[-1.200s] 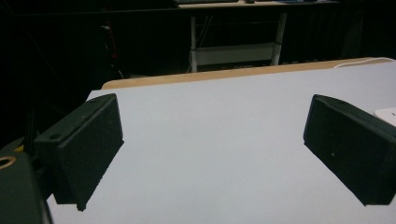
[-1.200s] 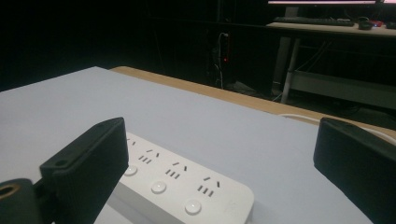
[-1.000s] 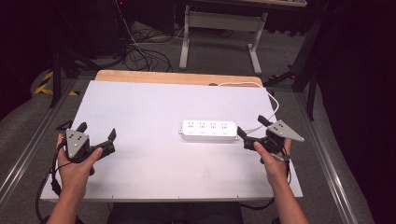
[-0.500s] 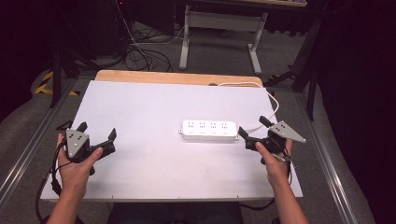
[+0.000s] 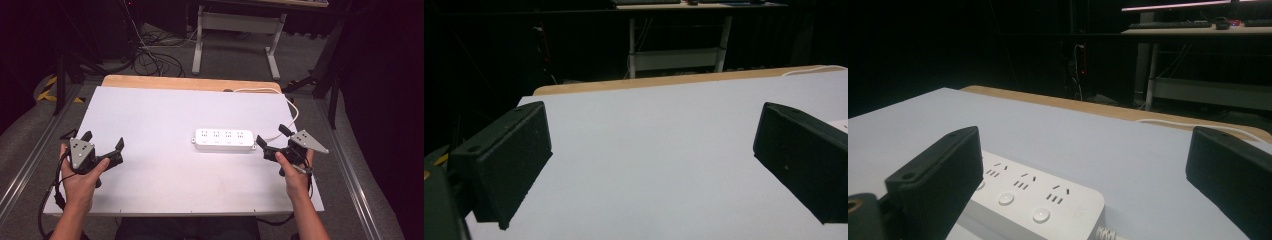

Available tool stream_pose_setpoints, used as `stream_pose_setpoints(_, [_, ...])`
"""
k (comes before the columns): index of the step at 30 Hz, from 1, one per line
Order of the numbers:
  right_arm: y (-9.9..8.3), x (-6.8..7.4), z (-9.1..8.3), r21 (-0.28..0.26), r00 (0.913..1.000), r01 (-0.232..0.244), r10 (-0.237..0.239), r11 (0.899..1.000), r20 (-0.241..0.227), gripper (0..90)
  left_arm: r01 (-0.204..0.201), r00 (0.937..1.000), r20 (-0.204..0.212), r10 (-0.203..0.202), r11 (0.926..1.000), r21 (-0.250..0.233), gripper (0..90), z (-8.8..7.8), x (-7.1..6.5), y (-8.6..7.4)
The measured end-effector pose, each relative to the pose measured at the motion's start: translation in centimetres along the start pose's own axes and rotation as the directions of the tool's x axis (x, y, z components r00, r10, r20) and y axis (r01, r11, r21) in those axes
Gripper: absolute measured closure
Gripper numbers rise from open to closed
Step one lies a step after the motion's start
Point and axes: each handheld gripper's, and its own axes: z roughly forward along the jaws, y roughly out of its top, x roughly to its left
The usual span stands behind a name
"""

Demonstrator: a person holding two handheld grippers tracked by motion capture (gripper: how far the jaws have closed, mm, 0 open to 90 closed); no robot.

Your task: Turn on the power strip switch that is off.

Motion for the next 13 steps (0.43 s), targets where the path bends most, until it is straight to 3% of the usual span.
stream_pose_setpoints(13, [-0.13, -0.03, 0.13, 0.001, 1.0, 0.001, -0.001, 1.0, -0.003, 2.0, 0.002, 1.0, 0.003, -0.002, 1.0, 0.001, 2.8, 0.09, 0.0, -0.04])
